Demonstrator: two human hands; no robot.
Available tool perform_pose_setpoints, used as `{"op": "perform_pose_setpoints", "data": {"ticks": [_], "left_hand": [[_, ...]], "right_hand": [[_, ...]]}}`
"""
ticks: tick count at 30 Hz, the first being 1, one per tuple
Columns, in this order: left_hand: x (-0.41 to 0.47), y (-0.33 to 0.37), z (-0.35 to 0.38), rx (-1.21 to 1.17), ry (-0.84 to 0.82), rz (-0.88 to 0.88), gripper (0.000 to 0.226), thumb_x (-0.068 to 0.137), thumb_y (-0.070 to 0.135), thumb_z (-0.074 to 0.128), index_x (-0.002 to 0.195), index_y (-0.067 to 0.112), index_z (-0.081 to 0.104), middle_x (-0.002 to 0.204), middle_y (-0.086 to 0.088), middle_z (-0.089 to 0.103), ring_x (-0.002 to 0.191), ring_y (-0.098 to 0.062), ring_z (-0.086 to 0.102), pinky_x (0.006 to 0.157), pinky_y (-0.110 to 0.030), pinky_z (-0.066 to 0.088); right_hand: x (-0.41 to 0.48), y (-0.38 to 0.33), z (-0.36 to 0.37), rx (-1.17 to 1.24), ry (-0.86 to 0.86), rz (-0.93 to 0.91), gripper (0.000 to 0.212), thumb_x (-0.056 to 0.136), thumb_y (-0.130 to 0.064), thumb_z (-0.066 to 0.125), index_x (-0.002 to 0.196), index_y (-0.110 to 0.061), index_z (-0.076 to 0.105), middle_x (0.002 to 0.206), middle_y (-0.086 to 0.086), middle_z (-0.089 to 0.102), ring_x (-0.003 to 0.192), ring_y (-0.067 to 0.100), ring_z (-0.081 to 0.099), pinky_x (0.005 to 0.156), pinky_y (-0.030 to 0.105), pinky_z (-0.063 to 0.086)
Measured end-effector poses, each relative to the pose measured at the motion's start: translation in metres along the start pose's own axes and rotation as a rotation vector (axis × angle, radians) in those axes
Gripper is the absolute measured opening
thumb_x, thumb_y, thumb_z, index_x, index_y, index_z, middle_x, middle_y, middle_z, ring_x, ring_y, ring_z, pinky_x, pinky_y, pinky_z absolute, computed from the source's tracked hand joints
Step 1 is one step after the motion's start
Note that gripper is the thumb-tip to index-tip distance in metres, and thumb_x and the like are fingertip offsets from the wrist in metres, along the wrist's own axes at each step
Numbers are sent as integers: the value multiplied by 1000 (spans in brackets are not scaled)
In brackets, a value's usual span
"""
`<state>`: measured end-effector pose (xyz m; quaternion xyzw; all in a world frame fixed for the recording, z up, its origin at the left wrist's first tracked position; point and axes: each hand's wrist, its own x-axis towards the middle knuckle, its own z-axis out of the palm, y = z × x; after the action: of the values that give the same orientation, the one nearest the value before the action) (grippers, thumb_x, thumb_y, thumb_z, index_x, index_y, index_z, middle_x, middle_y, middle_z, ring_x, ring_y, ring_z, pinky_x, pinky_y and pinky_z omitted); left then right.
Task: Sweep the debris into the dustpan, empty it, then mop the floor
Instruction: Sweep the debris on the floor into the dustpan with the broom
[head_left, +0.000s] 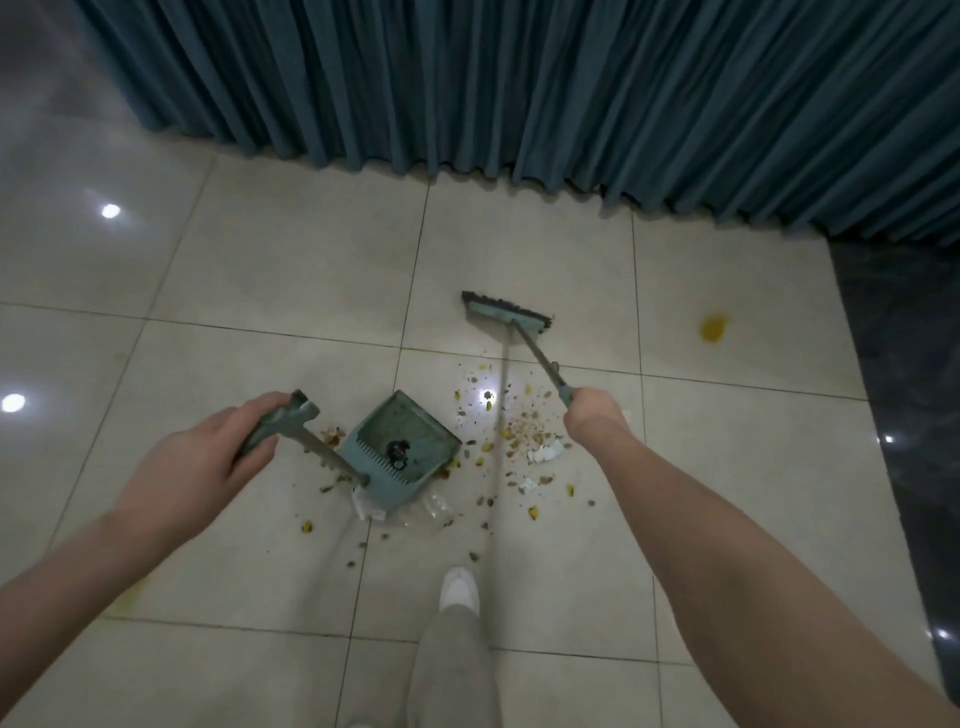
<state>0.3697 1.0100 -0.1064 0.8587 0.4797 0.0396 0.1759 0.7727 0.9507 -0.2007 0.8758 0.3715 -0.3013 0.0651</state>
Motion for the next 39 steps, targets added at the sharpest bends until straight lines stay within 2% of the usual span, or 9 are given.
{"op": "perform_pose_setpoints", "data": {"ticks": [4, 9, 13, 17, 22, 25, 29, 34, 39], "left_hand": [[-2, 5, -3, 15, 8, -4, 42, 89, 24, 59, 128, 30, 45, 92, 2, 64, 64, -23, 60, 54, -35, 50], [-35, 10, -5, 12, 25, -23, 42, 89, 22, 61, 128, 31, 47, 92, 2, 63, 63, -24, 60, 52, -31, 44], [-77, 13, -2, -1, 26, -51, 41, 91, 27, 56, 131, 31, 44, 101, 0, 64, 74, -28, 64, 58, -37, 50], [-125, 13, 4, -4, 34, -78, 42, 93, 29, 53, 132, 32, 40, 105, -1, 64, 77, -26, 63, 62, -38, 50], [-181, 18, 9, -7, 80, -22, 43, 90, 24, 58, 131, 26, 43, 103, -5, 67, 71, -28, 63, 55, -34, 47], [-207, 23, 10, -6, 79, 6, 41, 92, 24, 56, 131, 25, 44, 104, -6, 66, 69, -26, 62, 53, -29, 40], [-221, 27, 7, -2, 70, 4, 40, 94, 26, 53, 132, 24, 44, 105, -4, 66, 68, -21, 59, 52, -26, 37], [-212, 30, -2, 0, 81, 26, 39, 92, 25, 54, 129, 28, 43, 98, -1, 66, 63, -18, 56, 50, -28, 39], [-182, 45, -8, -7, 100, 75, 39, 91, 25, 57, 129, 25, 47, 96, -2, 68, 65, -20, 58, 50, -26, 34]], "right_hand": [[-14, 7, 23, -65, -44, -36, 36, 95, -1, 37, 125, -11, 55, 68, 2, 44, 59, 16, 47, 45, 25, 35], [-76, 31, 65, 12, -109, 16, 36, 96, -4, 37, 127, -11, 54, 91, 7, 58, 80, 24, 59, 60, 28, 44], [-147, 54, 98, 6, -139, 47, 33, 97, -7, 36, 125, -10, 55, 111, 11, 64, 103, 27, 64, 72, 31, 48], [-221, 78, 129, -27, -178, 40, 38, 94, -7, 37, 126, -17, 55, 105, 9, 62, 103, 26, 64, 69, 30, 46], [-302, 98, 160, -44, -191, -11, 40, 92, -5, 39, 126, -18, 54, 115, 12, 63, 105, 28, 63, 82, 34, 52], [-335, 109, 174, -50, -197, -8, 43, 90, -6, 40, 128, -19, 55, 115, 11, 64, 106, 28, 63, 83, 33, 51], [-350, 123, 165, -14, -159, 15, 49, 89, -8, 44, 133, -27, 54, 112, 8, 65, 94, 25, 64, 75, 29, 49], [-340, 141, 127, 48, -63, 39, 43, 89, -13, 50, 127, -29, 59, 106, 5, 68, 94, 24, 65, 74, 29, 51], [-300, 141, 86, 121, 36, 59, 43, 90, -14, 54, 132, -24, 57, 117, 11, 66, 105, 29, 63, 87, 32, 51]]}}
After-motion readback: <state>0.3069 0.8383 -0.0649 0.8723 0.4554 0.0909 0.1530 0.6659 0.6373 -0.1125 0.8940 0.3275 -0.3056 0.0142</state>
